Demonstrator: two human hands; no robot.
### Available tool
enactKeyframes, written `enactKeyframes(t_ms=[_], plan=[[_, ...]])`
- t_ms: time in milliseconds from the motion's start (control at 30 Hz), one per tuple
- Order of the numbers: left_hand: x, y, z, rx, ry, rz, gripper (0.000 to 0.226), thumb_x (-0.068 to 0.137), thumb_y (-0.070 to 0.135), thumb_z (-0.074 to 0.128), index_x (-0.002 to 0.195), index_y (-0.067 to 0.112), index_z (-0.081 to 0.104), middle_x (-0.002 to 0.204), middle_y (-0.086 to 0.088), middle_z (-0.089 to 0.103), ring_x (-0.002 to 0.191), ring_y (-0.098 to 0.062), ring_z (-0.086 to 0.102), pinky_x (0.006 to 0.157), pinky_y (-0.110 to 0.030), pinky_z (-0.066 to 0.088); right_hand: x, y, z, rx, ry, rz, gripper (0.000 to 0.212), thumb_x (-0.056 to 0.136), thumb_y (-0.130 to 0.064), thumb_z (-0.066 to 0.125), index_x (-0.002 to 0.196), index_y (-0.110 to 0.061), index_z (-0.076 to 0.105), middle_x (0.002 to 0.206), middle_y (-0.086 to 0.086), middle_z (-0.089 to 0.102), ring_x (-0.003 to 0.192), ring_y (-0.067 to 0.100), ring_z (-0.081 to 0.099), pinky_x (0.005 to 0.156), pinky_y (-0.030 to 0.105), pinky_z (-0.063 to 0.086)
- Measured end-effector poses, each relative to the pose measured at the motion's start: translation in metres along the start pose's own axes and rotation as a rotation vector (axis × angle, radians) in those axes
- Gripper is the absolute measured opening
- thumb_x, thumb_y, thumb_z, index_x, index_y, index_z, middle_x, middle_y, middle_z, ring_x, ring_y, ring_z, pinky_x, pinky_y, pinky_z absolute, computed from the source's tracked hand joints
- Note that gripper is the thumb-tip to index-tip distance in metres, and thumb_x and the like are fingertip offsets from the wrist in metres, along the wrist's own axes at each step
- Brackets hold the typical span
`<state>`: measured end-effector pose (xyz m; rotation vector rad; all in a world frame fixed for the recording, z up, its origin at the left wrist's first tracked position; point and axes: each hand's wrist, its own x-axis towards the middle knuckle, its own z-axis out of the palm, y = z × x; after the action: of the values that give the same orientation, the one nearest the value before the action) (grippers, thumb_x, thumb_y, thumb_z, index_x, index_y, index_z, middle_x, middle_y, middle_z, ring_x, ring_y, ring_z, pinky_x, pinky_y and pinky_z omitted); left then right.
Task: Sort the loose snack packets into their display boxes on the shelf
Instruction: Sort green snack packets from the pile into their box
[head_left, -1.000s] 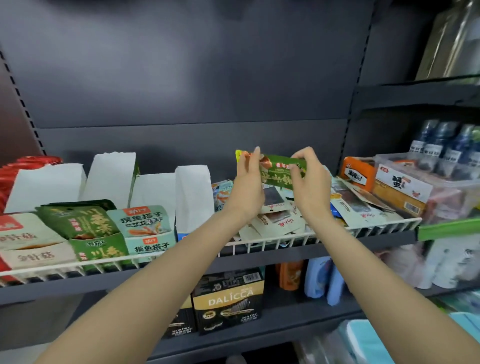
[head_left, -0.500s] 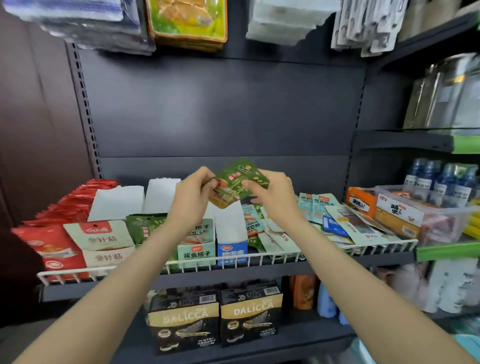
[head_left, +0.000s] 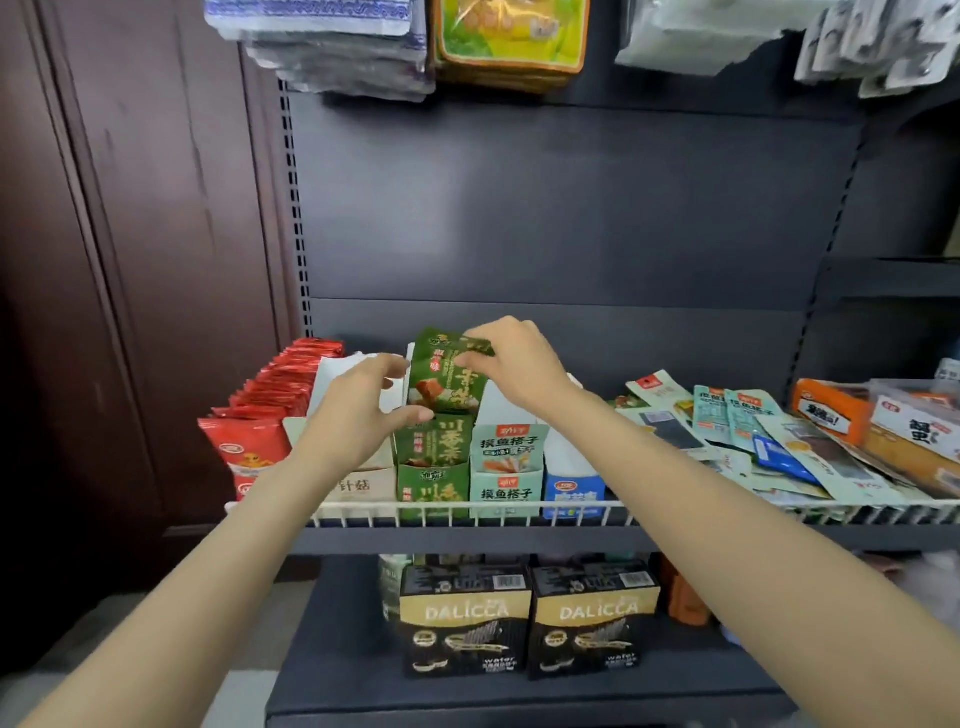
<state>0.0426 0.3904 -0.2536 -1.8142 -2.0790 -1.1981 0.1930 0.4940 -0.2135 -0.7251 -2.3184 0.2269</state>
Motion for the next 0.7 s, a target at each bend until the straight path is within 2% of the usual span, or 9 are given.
enactKeyframes(t_ms=[167, 267, 333, 433, 500, 567, 700], plan=[[0.002, -0.006, 0.002, -0.078, -0.025, 0.014, 0.037, 0.078, 0.028, 0.074, 0.109, 0.015, 0.059, 0.101, 0.001, 0.068, 0.095, -0.012, 0.062, 0.085, -0.028, 0.048, 0.014, 0.000, 0.008, -0.006, -0.263, 0.007, 0.018, 0.088, -0.022, 0.064, 0.086, -0.004, 0.067, 0.082, 0.011, 0.069, 0.076, 0.026, 0.064, 0.069, 0.040, 0.051], [0.001, -0.010, 0.004, -0.067, -0.021, 0.028, 0.030, 0.079, 0.030, 0.073, 0.103, 0.016, 0.060, 0.094, 0.003, 0.069, 0.087, -0.009, 0.062, 0.079, -0.025, 0.049, 0.018, 0.000, 0.009, -0.019, -0.393, 0.002, 0.023, 0.088, -0.026, 0.064, 0.089, -0.002, 0.066, 0.089, 0.013, 0.070, 0.078, 0.025, 0.064, 0.067, 0.036, 0.051], [0.001, -0.013, 0.005, -0.070, -0.022, 0.024, 0.028, 0.080, 0.030, 0.073, 0.101, 0.015, 0.062, 0.094, 0.002, 0.069, 0.085, -0.008, 0.062, 0.077, -0.023, 0.048, 0.018, 0.002, 0.008, 0.013, -0.414, 0.003, 0.029, 0.090, -0.032, 0.060, 0.089, -0.004, 0.065, 0.091, 0.012, 0.070, 0.079, 0.023, 0.065, 0.067, 0.033, 0.049], [-0.001, -0.014, 0.006, -0.087, -0.026, 0.016, 0.035, 0.081, 0.030, 0.072, 0.110, 0.016, 0.058, 0.099, 0.003, 0.067, 0.087, -0.007, 0.061, 0.077, -0.022, 0.046, 0.017, 0.006, 0.009, 0.131, -0.440, 0.058, 0.035, 0.093, -0.042, 0.051, 0.091, -0.010, 0.066, 0.094, 0.007, 0.072, 0.083, 0.020, 0.069, 0.082, 0.037, 0.052], [-0.002, -0.012, 0.005, -0.101, -0.026, 0.025, 0.050, 0.081, 0.029, 0.072, 0.124, 0.019, 0.049, 0.104, 0.007, 0.061, 0.089, -0.008, 0.059, 0.078, -0.022, 0.043, 0.015, 0.009, 0.011, 0.207, -0.517, 0.111, 0.039, 0.096, -0.044, 0.044, 0.093, -0.013, 0.068, 0.096, 0.005, 0.072, 0.088, 0.022, 0.069, 0.091, 0.042, 0.051], [-0.002, -0.011, 0.004, -0.094, -0.045, 0.038, 0.056, 0.082, 0.029, 0.070, 0.131, 0.023, 0.043, 0.108, 0.009, 0.058, 0.091, -0.008, 0.058, 0.079, -0.023, 0.044, 0.011, 0.010, 0.015, 0.201, -0.577, 0.139, 0.039, 0.097, -0.044, 0.041, 0.088, -0.017, 0.067, 0.094, 0.002, 0.070, 0.090, 0.020, 0.067, 0.094, 0.042, 0.050], [-0.002, -0.012, 0.002, 0.057, -0.103, 0.085, 0.025, 0.088, 0.035, 0.061, 0.110, 0.022, 0.063, 0.107, 0.005, 0.065, 0.090, -0.011, 0.060, 0.084, -0.035, 0.050, 0.006, 0.010, 0.020, 0.144, -0.621, 0.183, 0.047, 0.096, -0.048, 0.040, 0.093, -0.011, 0.069, 0.091, 0.003, 0.070, 0.083, 0.019, 0.066, 0.092, 0.039, 0.050]])
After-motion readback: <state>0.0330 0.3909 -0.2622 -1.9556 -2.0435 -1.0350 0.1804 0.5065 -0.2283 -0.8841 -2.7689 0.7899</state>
